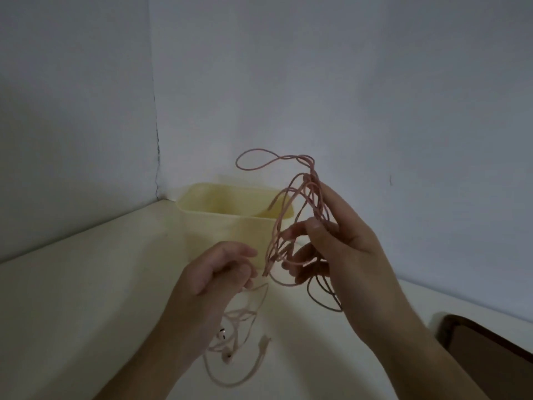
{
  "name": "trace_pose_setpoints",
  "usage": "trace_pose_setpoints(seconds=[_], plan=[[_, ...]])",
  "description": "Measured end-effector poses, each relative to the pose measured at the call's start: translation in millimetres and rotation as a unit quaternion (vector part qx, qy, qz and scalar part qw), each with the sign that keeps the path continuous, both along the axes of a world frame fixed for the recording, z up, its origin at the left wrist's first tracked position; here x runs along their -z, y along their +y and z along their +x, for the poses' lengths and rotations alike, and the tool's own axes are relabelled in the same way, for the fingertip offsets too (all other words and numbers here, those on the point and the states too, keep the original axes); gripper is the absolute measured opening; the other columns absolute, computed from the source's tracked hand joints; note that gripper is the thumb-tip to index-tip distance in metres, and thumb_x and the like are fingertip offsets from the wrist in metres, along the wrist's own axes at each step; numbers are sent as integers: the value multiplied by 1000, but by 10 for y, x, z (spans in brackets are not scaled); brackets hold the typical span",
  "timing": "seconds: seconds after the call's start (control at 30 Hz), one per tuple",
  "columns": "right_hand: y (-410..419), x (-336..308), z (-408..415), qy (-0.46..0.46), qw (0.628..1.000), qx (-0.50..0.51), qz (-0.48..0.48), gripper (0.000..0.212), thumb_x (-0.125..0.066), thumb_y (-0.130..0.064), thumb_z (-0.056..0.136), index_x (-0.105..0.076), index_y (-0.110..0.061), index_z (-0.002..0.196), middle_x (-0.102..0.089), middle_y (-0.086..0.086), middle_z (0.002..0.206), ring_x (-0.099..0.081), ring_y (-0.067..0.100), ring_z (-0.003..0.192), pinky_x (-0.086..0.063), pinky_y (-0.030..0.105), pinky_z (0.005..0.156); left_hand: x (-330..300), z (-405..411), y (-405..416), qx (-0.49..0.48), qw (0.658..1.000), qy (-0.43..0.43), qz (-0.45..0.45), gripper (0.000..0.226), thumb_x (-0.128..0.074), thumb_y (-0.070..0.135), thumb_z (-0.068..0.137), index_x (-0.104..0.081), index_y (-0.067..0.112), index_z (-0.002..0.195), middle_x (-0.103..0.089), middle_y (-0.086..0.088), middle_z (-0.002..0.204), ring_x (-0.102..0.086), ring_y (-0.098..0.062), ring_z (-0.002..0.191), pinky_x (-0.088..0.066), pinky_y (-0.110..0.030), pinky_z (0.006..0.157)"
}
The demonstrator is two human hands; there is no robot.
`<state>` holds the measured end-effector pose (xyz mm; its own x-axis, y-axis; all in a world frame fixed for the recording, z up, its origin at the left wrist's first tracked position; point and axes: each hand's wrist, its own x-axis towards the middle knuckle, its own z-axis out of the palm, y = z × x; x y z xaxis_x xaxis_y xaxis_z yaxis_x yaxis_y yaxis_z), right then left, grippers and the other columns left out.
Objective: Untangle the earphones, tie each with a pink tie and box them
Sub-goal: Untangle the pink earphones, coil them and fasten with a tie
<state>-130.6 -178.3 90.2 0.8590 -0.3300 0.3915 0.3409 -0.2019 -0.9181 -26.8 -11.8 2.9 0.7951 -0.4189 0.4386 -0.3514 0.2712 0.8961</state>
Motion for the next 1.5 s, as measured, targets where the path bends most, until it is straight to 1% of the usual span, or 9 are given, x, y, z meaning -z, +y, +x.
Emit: trace_pose_setpoints(seconds=[0.23, 0.33, 0.47, 0.6, 0.93, 1.07, 1.17, 1.27, 1.5], plan=[[41, 133, 36, 97, 986, -74, -115, 101, -59, 10, 99, -31, -74, 148, -77, 7, 106, -74, 32, 73, -61, 42, 68, -105, -77, -11, 36, 999, 22, 3, 44, -63, 60, 81, -74, 36, 117, -77, -1, 107, -70, -10, 98, -50, -15, 83], [85, 147, 34, 116, 980, -114, -117, 104, -63, 11, 96, -34, -76, 145, -74, 9, 106, -76, 38, 83, -62, 50, 77, -152, -132, -77, 31, 999, 40, -14, 30, -78, 33, 91, -73, 35, 121, -78, -3, 102, -72, -13, 93, -53, -17, 81], [23, 100, 15, 98, 984, -107, -101, 111, -61, 17, 94, -33, -78, 144, -76, 10, 107, -77, 40, 90, -65, 42, 79, -150, -73, -91, -12, 996, 68, -57, 61, -63, -4, 97, -59, 36, 143, -70, -13, 81, -64, -21, 74, -55, -25, 73], [-48, 23, 20, 66, 992, -48, -96, 109, -62, 12, 97, -27, -79, 145, -77, 8, 103, -79, 28, 86, -65, 37, 82, -157, 7, -29, -33, 992, 70, -97, 71, -56, -10, 97, -55, 41, 146, -62, -21, 78, -57, -32, 68, -51, -40, 65], [-263, -19, 37, 48, 995, 63, -56, 73, -53, -4, 106, -40, -57, 154, -78, 9, 87, -76, 30, 71, -64, 38, 66, -116, 128, 84, -103, 988, 47, -104, 54, -51, -9, 99, -67, 28, 134, -55, -12, 69, -46, -24, 56, -45, -30, 52], [-363, -85, 18, 23, 986, 164, -8, 27, -48, -10, 108, -71, -21, 117, -66, 4, 57, -71, 23, 57, -59, 39, 63, -117, 197, 118, -174, 979, 56, -93, 24, -53, -4, 101, -75, 6, 103, -51, -9, 60, -41, -22, 52, -34, -35, 57], [-463, -128, 1, 10, 974, 217, 62, 33, -47, -7, 102, -74, -12, 84, -45, -1, 46, -66, 20, 56, -60, 47, 88, -121, 234, 144, -210, 968, 90, -105, 23, -53, -4, 100, -75, 3, 96, -48, -7, 58, -42, -21, 53, -36, -32, 55], [-559, -147, 1, -2, 966, 217, 138, 41, -51, -10, 97, -71, -15, 63, -41, 1, 45, -66, 21, 62, -55, 48, 101, -117, 274, 195, -224, 958, 141, -113, 23, -53, -2, 99, -74, 5, 91, -50, -6, 59, -46, -21, 52, -43, -29, 55], [-604, -107, 26, 17, 966, 229, 121, 42, -58, -19, 90, -70, -15, 50, -62, 14, 65, -55, 23, 67, -47, 44, 86, 4, 383, 164, -228, 954, 194, 5, 25, -50, 0, 89, -73, 4, 80, -61, -12, 71, -60, -29, 65, -50, -31, 62]])
